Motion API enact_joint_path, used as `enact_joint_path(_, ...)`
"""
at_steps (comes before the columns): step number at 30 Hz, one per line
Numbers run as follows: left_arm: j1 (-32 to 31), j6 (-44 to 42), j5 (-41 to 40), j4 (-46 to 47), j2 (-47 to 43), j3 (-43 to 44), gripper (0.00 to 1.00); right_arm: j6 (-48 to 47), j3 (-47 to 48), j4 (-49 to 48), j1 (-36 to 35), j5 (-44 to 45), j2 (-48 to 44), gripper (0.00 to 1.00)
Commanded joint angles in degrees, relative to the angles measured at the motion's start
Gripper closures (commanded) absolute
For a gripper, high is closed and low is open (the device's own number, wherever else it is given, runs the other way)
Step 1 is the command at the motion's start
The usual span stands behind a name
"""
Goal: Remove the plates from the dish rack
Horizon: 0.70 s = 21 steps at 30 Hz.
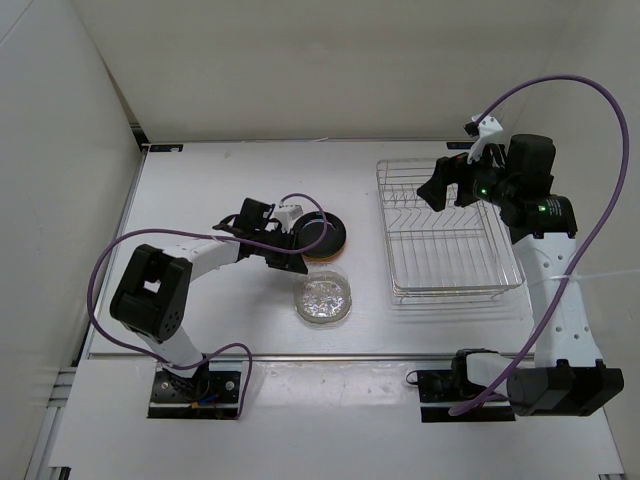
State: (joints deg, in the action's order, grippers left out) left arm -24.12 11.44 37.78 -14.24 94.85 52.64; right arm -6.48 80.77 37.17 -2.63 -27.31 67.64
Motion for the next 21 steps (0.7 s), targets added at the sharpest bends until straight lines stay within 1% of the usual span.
enact_joint_path(1, -0.23, -0.90, -1.12, -0.17, -3.44, 0.97, 0.64, -0.20, 0.09, -1.66, 0.17, -0.99, -1.28, 0.00)
enact_joint_path(9, -0.23, -2.04, -2.89, -0.17, -3.44, 0.44, 0.64, -0.20, -0.44, -1.66, 0.17, -0.99, -1.81, 0.00)
enact_joint_path(12, -0.23, -2.57, -3.41, -0.70, -3.44, 0.44, 0.55, -0.20, -0.44, -1.66, 0.17, -1.52, -2.33, 0.00)
enact_joint_path(13, -0.23, -2.57, -3.41, -0.70, -3.44, 0.44, 0.49, -0.20, -0.44, -1.66, 0.17, -1.52, -2.33, 0.00)
enact_joint_path(16, -0.23, -2.57, -3.41, -0.70, -3.96, 0.44, 0.42, -0.20, -0.44, -1.66, 0.17, -1.52, -2.33, 0.00)
enact_joint_path(17, -0.23, -2.57, -3.41, -0.70, -3.97, 0.44, 0.42, -0.20, -0.44, -1.66, 0.17, -1.52, -2.33, 0.00)
enact_joint_path(20, -0.23, -3.09, -4.03, -1.23, -4.49, 0.44, 0.36, -0.20, -0.44, -1.66, 0.17, -2.05, -2.33, 0.00)
enact_joint_path(21, -0.23, -3.09, -4.03, -1.23, -4.50, 0.44, 0.36, -0.20, -0.44, -1.66, 0.17, -2.05, -2.33, 0.00)
